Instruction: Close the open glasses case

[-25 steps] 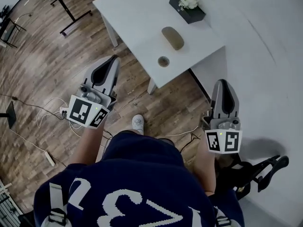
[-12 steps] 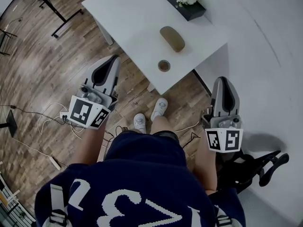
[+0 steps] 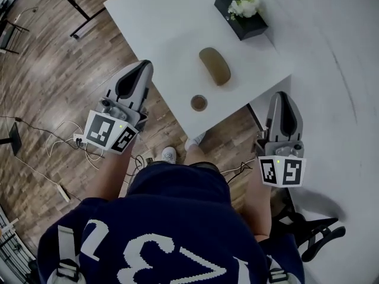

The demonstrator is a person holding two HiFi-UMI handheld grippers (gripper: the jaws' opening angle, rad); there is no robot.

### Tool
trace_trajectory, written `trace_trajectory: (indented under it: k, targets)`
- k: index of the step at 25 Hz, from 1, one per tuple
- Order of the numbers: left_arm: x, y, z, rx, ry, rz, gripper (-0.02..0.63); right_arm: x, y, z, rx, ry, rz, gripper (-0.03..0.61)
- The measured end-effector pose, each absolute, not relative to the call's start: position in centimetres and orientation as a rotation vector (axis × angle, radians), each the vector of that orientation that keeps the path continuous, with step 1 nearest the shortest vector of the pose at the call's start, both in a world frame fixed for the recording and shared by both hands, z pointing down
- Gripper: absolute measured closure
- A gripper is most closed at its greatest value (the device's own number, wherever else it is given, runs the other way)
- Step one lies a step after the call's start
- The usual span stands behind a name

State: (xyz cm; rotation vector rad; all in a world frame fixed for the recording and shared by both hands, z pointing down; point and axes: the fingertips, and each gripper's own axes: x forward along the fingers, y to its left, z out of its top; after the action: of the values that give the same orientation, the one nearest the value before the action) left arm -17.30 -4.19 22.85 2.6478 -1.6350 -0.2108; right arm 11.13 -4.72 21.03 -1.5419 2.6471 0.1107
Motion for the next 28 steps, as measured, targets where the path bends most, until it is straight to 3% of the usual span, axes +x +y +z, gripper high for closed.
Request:
trace_trajectory:
  k: [14, 22, 28]
  targets:
    - [-12.5, -13.6, 26.0, 2.649, -1.647, -0.002, 0.601, 12.5, -15.1, 24.8, -1.445, 2.781, -0.019, 0.543]
    - [-10.0, -17.1, 31.6, 2.654, -1.349, 0.019, 0.601, 10.1, -15.0, 31.7, -1.6, 2.833, -0.301, 0.543]
    - [-8.2, -18.8, 37.3, 2.661, -1.193, 0.14, 0.601, 7.8, -13.1, 41.8, -1.692, 2.869, -0.684, 0.543]
